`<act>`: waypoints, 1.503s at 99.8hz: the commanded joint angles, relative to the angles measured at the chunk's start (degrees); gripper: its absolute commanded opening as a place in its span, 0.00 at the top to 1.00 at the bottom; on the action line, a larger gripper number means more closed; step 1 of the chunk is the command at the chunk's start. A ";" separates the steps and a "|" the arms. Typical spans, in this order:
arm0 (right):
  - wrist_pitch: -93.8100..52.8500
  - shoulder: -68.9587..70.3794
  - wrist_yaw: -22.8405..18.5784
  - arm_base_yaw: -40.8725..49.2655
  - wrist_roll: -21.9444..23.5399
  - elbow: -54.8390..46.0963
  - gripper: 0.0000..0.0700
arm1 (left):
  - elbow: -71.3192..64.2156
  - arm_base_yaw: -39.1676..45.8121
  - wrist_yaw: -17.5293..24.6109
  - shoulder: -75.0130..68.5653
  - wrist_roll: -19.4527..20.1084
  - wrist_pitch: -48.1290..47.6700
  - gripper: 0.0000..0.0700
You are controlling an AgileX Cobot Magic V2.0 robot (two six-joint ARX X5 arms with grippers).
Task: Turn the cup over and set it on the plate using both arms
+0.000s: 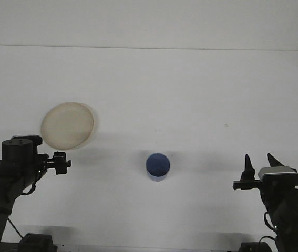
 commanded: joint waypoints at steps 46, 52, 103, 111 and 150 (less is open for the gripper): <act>0.55 0.28 -0.02 0.09 0.44 0.55 0.41 | 16.44 -11.85 2.29 11.76 -3.19 -9.31 0.28; 0.55 0.28 -0.02 0.09 0.44 0.55 0.41 | 18.67 -15.32 2.29 14.56 -4.07 -9.33 0.28; 0.52 0.28 -0.04 0.09 0.44 0.55 0.41 | 34.75 -38.05 2.29 40.61 -6.64 -6.62 0.28; 0.50 0.28 -0.04 0.09 0.44 0.55 0.41 | 36.76 -39.91 2.29 43.78 -6.56 -6.62 0.28; 0.52 0.28 -0.04 0.09 0.44 0.55 0.41 | 39.95 -43.17 2.29 54.64 -5.33 -6.82 0.28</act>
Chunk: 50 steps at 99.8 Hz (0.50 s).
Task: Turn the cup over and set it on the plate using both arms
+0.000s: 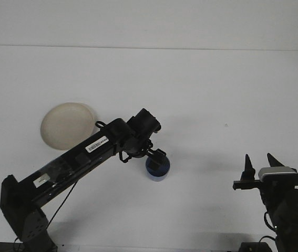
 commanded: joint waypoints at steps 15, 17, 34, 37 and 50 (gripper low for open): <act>0.50 0.28 -0.02 0.09 0.44 0.55 0.41 | 1.36 -0.81 0.11 4.74 0.74 -0.31 0.28; 0.50 0.28 -0.02 0.09 0.44 0.55 0.41 | 1.36 -0.81 0.11 5.09 0.81 -0.26 0.28; 0.50 0.28 -0.02 0.09 0.44 0.55 0.41 | 1.36 -0.83 0.09 6.14 0.96 -0.24 0.29; 0.50 0.28 -0.02 0.09 0.44 0.55 0.41 | 1.36 -0.83 0.09 6.14 0.98 -0.22 0.29; 0.52 0.28 -0.02 0.09 0.44 0.55 0.41 | 1.36 -0.83 0.04 6.34 1.40 -0.24 0.29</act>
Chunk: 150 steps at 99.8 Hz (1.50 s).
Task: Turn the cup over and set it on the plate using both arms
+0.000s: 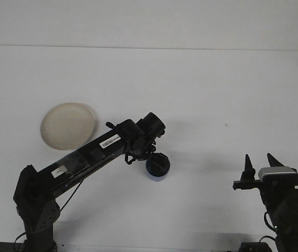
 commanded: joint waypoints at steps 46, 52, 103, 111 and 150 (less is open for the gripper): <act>0.52 0.28 -0.02 0.09 0.44 0.55 0.41 | 1.33 -1.03 0.07 3.08 2.29 -0.28 0.72; 0.52 0.28 -0.02 0.09 0.44 0.55 0.41 | 1.33 -1.18 0.07 3.08 2.86 -0.31 0.90; 0.52 0.28 0.00 0.07 0.42 0.55 0.41 | 8.96 2.29 -0.07 1.68 5.49 -7.91 0.99; 0.52 0.28 0.00 0.09 0.42 0.55 0.41 | 11.98 4.31 -1.62 0.70 5.64 -9.81 0.99; 0.52 0.28 0.00 0.09 0.42 0.55 0.41 | 22.67 22.64 -10.34 -0.39 6.49 -18.27 0.99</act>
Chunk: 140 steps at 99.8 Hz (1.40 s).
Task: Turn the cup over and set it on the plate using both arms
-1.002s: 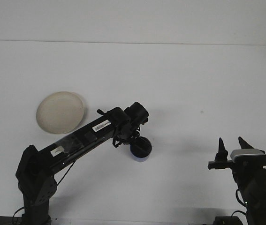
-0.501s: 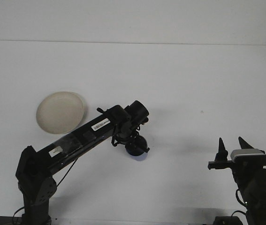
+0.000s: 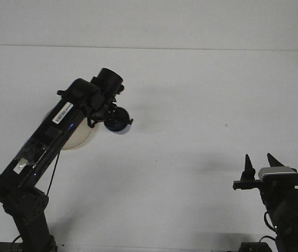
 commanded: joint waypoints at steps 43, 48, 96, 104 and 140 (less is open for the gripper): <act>0.55 0.28 0.00 0.07 0.42 0.55 0.41 | -0.37 21.22 -0.50 1.07 0.04 -0.55 0.99; 0.55 0.28 0.00 0.07 0.42 0.55 0.41 | -1.38 22.12 -0.50 1.07 0.04 -0.44 0.99; 0.52 0.28 0.00 0.07 0.42 0.55 0.41 | -11.13 27.61 -0.48 1.38 0.24 8.13 0.99; 0.52 0.28 0.00 0.07 0.44 0.55 0.41 | -11.13 28.24 -0.46 1.64 0.24 8.63 0.99; 0.50 0.28 0.00 0.07 0.42 0.55 0.41 | -11.13 28.70 0.04 4.85 0.22 8.83 0.98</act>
